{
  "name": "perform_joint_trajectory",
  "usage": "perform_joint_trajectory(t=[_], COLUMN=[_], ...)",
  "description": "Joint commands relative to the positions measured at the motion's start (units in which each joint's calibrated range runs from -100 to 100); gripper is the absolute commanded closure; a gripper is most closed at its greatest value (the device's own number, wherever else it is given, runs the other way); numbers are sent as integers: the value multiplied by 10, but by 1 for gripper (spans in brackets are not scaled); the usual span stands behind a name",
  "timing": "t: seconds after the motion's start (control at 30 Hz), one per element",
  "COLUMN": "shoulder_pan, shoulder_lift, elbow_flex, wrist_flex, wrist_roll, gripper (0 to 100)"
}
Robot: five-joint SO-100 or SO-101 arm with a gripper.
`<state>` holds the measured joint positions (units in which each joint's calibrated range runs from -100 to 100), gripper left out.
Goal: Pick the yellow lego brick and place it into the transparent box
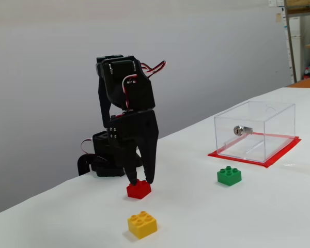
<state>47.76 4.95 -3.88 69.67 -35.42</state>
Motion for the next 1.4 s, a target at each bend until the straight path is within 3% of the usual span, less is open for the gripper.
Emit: perform_joint_trajectory(t=[0.0,0.43,0.63,1.37], shoulder_pan=[26,57,53,46], shoulder_lift=[22,137,158,256], elbow_flex=[-69,-201,-204,-245], wrist_flex=[30,53,54,41], wrist_roll=[-15,-17,-16,-11], gripper=[79,78,67,67])
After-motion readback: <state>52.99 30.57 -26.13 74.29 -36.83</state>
